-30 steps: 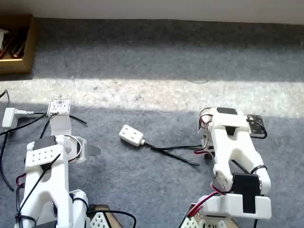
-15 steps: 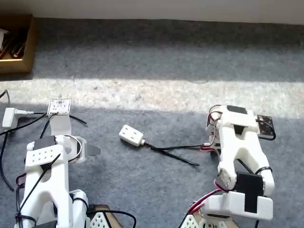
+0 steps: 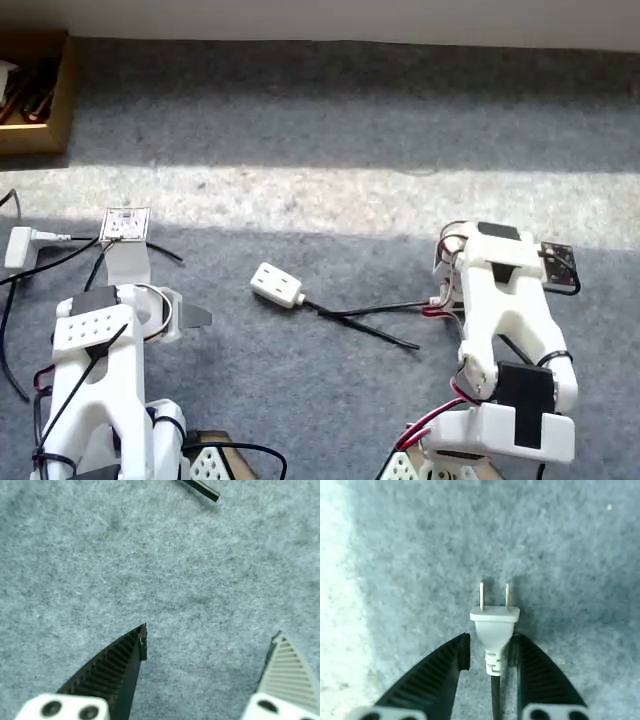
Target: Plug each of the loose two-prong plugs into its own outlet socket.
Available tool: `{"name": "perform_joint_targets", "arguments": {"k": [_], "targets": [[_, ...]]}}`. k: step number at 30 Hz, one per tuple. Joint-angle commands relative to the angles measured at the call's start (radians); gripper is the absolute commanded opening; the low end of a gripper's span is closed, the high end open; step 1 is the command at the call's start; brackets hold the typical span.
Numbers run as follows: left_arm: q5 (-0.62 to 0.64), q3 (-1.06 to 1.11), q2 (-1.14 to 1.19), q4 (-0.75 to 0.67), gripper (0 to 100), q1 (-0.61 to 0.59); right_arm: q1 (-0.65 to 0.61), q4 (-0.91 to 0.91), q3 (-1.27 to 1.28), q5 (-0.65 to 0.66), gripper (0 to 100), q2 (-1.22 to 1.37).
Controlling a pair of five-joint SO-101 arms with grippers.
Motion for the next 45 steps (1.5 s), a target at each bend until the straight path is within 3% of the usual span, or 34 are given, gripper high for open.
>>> {"name": "perform_joint_targets", "arguments": {"k": [1,31,35,38,41,45], "targets": [[0.005,-0.004,-0.013,-0.009,38,0.018,-0.047,-0.008,-0.036,-0.048,13.5,-0.016],[0.005,0.002,-0.013,-0.012,38,0.018,-0.039,-0.008,-0.038,-0.048,13.5,0.091],[0.005,0.005,-0.015,-0.012,38,0.018,0.015,-0.008,-0.042,-0.048,13.5,0.091],[0.005,0.005,-0.015,-0.012,38,0.018,0.058,-0.008,-0.042,-0.048,11.4,0.093],[0.005,0.005,-0.016,-0.012,38,0.018,0.087,-0.008,-0.042,-0.048,0.3,0.094],[0.005,0.005,-0.016,-0.011,38,0.018,0.087,-0.008,-0.042,-0.048,0.4,0.094]]}}
